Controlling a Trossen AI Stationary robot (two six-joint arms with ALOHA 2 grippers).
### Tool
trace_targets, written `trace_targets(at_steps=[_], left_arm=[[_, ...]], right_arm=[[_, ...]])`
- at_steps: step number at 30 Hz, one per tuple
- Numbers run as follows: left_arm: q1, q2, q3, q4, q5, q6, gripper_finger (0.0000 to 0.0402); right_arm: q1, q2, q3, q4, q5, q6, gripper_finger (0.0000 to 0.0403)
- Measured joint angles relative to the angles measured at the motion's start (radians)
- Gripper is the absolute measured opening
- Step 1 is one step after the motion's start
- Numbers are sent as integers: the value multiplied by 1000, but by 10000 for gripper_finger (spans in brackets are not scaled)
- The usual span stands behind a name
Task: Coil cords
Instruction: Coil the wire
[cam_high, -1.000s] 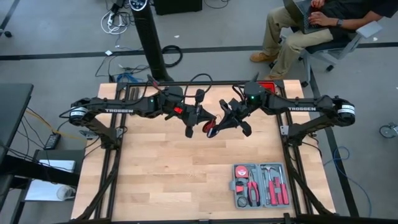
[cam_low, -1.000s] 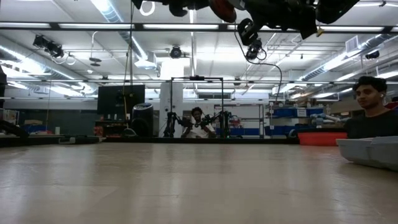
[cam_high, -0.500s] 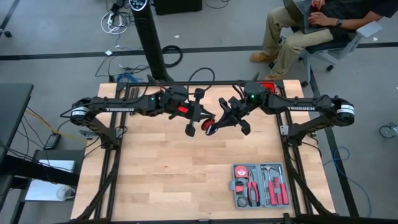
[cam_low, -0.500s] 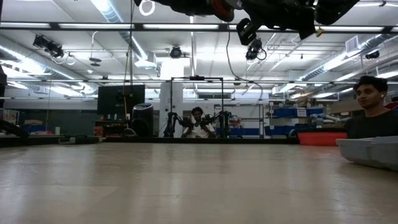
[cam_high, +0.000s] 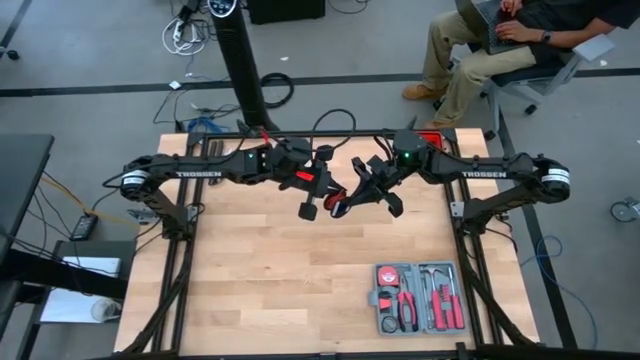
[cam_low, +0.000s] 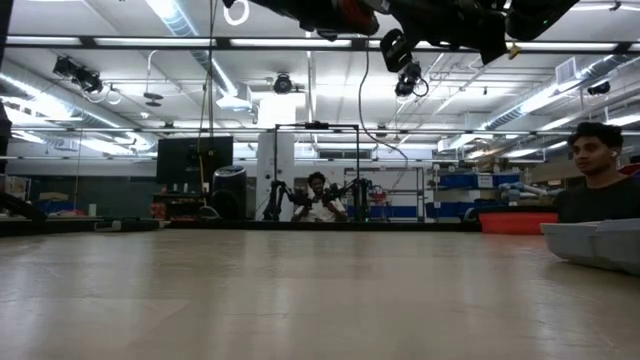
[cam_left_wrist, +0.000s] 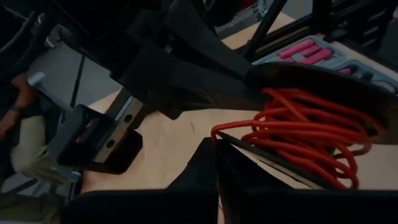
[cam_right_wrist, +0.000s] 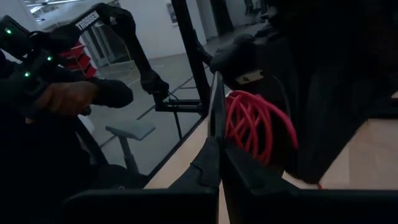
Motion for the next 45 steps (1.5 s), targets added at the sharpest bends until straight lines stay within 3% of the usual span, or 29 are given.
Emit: trace_targets(at_steps=[10,18,22,31,45], left_arm=[[0,20,0,16,45,-82,6],[-1,20,-2,12,88,-125,83],[-2,20,-3,-19,103,-131,103],[-4,20,-3,-45,154,-173,106],[-8,20,-3,14,142,-196,92]], right_arm=[[8,0,0,33,-9,-36,1],[16,-2,1,63,-18,-39,1],[16,-2,1,87,-16,-39,1],[13,-7,1,130,-19,-48,1],[4,-28,2,136,-27,-76,1]])
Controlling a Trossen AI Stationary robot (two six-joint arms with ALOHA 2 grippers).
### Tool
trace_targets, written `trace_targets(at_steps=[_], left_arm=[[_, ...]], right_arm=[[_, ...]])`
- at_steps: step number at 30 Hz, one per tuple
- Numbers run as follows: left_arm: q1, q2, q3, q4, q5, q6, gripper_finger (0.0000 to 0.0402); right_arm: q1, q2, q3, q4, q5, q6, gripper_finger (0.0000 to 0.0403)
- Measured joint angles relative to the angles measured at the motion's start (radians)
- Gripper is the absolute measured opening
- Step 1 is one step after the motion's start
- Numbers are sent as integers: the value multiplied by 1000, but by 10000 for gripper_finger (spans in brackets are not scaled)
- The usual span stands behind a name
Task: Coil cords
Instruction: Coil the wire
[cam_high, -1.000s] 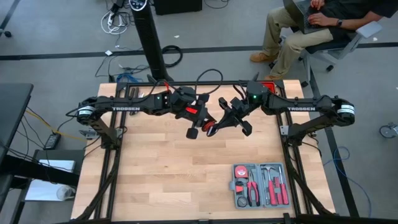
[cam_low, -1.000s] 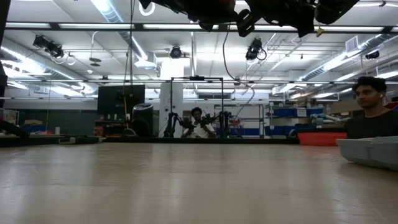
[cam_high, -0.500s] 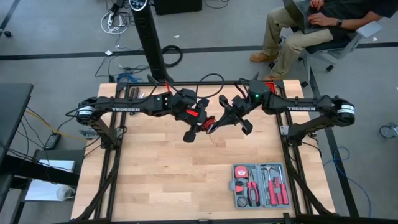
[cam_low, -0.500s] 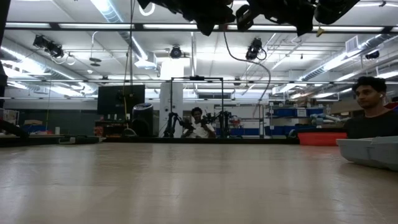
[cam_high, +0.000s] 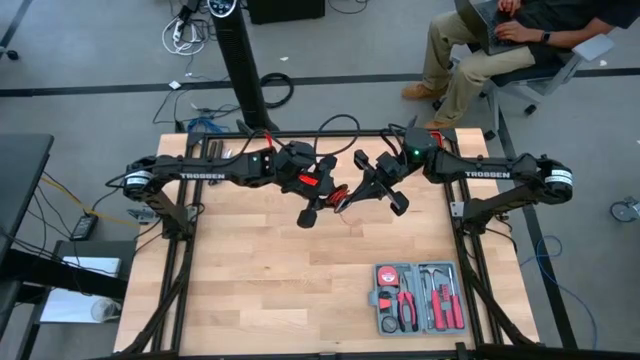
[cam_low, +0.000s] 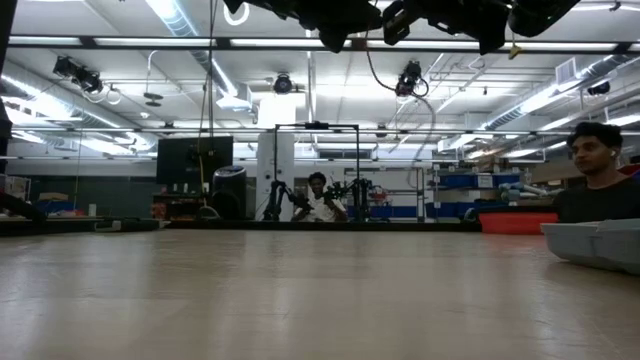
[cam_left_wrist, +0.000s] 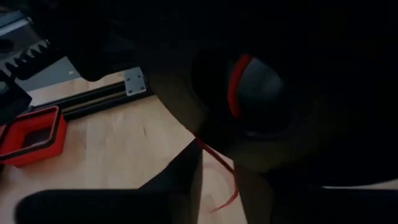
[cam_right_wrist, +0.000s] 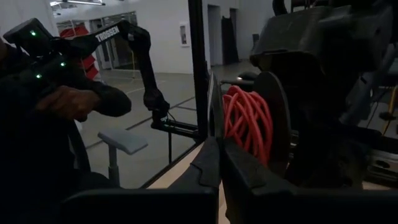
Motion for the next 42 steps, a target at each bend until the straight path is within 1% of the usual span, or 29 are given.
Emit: trace_targets(at_steps=[2,4,6,13,15,21,25,30,33,37,42], left_arm=[[-5,0,0,-12,-8,18,65],[-7,0,0,-17,-8,20,28],[-7,0,0,-18,-8,20,9],[-7,0,0,-21,-15,19,3],[-7,0,0,-28,6,12,2],[-7,-1,1,-55,69,-89,2],[-6,-1,1,-107,86,-147,5],[-6,-3,1,-185,85,-149,15],[-3,-3,1,-199,84,-145,16],[4,-3,13,-230,57,-111,16],[-3,-3,62,-301,-43,-16,17]], right_arm=[[0,0,0,0,1,1,1],[0,0,0,4,0,0,1],[0,0,0,4,-2,-5,1],[0,-2,0,10,-3,-41,1],[0,-4,0,18,-3,-57,1],[-4,-4,0,13,20,-77,1],[-21,-10,0,-58,23,-76,1],[-45,-13,0,-202,25,-102,1],[-49,-13,0,-249,18,-109,1],[-50,-14,0,-265,17,-70,1],[-50,-15,0,-292,17,-3,1]])
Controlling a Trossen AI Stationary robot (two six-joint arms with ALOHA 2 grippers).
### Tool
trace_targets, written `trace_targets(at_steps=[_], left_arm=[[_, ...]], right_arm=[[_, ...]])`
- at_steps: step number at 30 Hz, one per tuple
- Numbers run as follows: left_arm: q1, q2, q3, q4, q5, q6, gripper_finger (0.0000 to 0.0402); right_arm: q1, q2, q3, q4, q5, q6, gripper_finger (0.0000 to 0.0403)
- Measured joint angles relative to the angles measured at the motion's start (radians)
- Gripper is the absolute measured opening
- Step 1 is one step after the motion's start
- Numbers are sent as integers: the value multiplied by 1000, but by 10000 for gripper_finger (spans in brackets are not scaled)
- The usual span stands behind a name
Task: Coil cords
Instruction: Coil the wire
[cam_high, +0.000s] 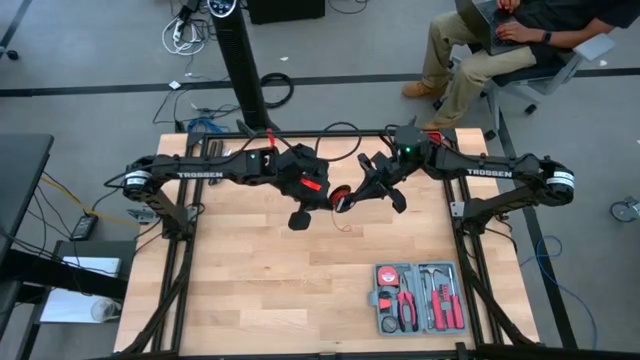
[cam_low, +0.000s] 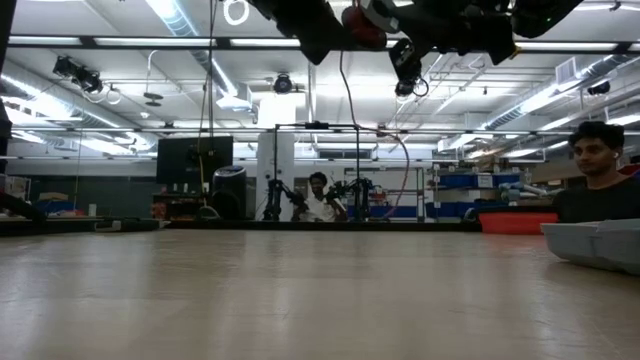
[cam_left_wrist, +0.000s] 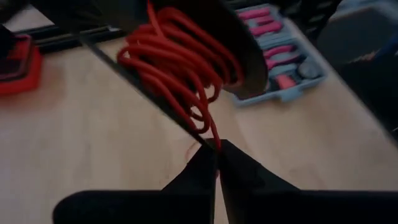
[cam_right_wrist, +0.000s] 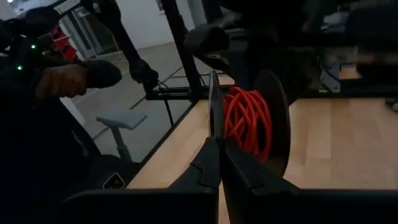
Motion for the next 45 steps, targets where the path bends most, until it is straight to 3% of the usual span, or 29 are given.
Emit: trace_targets(at_steps=[8,14,21,31,40,45], left_arm=[[-19,0,20,-24,-260,63,17],[-38,2,20,-14,-402,61,18],[-49,2,20,-10,-404,65,21],[-49,2,22,-31,-403,63,96],[-48,2,22,-51,-498,56,99],[-48,2,23,-91,-456,28,99]], right_arm=[[-1,-1,0,-9,35,71,1],[4,-1,0,2,70,83,1],[5,-1,0,14,61,85,1],[6,2,0,19,63,67,2],[8,2,0,39,49,61,2],[8,-3,0,51,55,59,2]])
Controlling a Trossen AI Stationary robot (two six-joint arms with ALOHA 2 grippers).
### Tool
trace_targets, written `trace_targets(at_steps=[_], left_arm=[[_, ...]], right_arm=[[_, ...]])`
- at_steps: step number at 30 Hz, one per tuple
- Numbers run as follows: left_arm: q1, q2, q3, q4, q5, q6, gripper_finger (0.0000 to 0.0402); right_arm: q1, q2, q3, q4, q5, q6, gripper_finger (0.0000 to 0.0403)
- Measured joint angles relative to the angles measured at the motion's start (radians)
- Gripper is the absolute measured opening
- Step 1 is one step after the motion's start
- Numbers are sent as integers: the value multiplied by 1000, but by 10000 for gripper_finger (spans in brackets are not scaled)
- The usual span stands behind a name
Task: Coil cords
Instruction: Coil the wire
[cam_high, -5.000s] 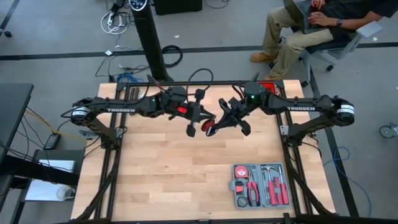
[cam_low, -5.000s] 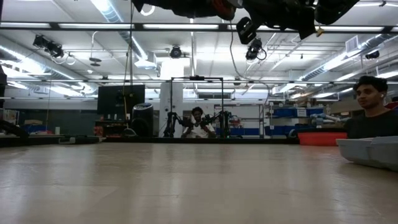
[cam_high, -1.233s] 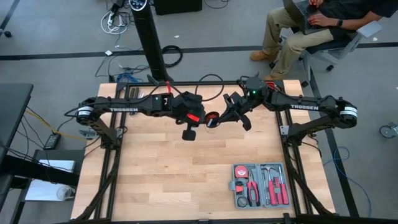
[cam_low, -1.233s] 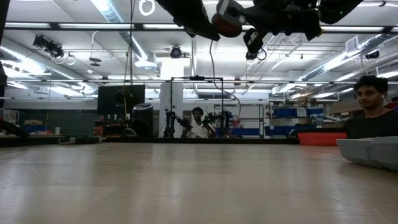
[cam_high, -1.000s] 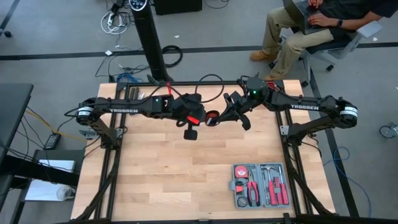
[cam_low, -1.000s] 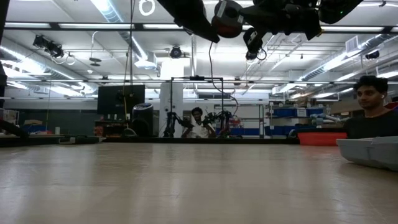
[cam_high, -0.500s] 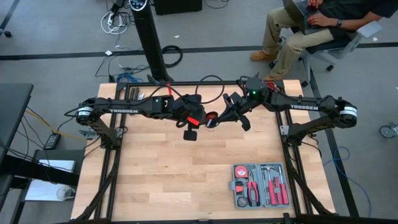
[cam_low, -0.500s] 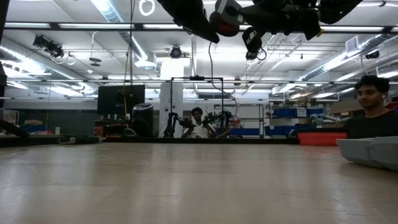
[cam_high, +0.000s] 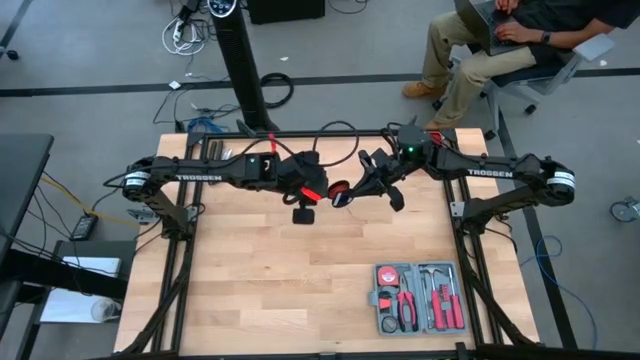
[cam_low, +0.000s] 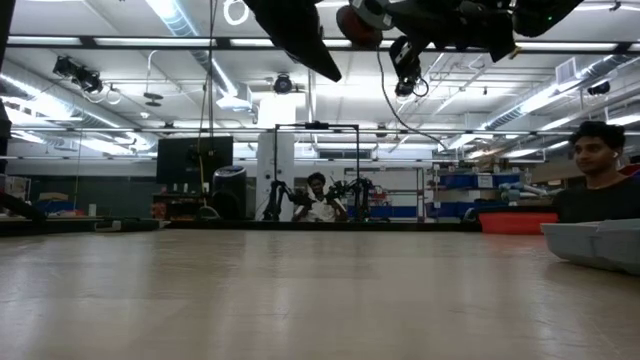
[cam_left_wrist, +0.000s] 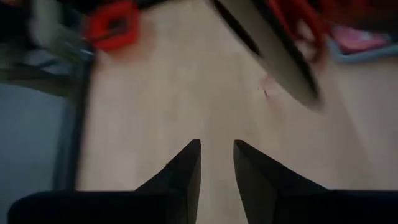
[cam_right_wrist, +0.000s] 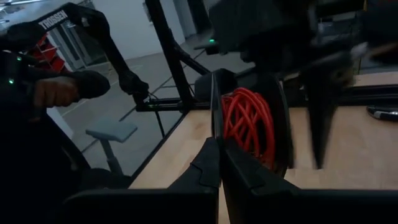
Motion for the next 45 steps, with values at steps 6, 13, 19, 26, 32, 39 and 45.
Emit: trace_targets(at_steps=[6,13,19,26,32,39,45], left_arm=[[-1,0,-1,-53,181,-52,98],[-16,-2,-138,243,256,-99,98],[-6,-1,-278,591,212,-174,98],[-5,-1,-344,768,215,-206,103],[-4,18,-346,796,210,-226,104],[-5,66,-346,820,203,-258,104],[-4,68,-346,816,204,-266,104]], right_arm=[[0,-36,0,-12,-7,-1,2],[15,-86,0,-18,11,-29,1],[33,-101,-1,-19,58,-56,1],[33,-86,-1,-11,103,-90,1],[38,-86,-2,10,104,-89,1],[39,-87,-4,5,85,-90,1],[39,-87,-4,12,88,-99,1]])
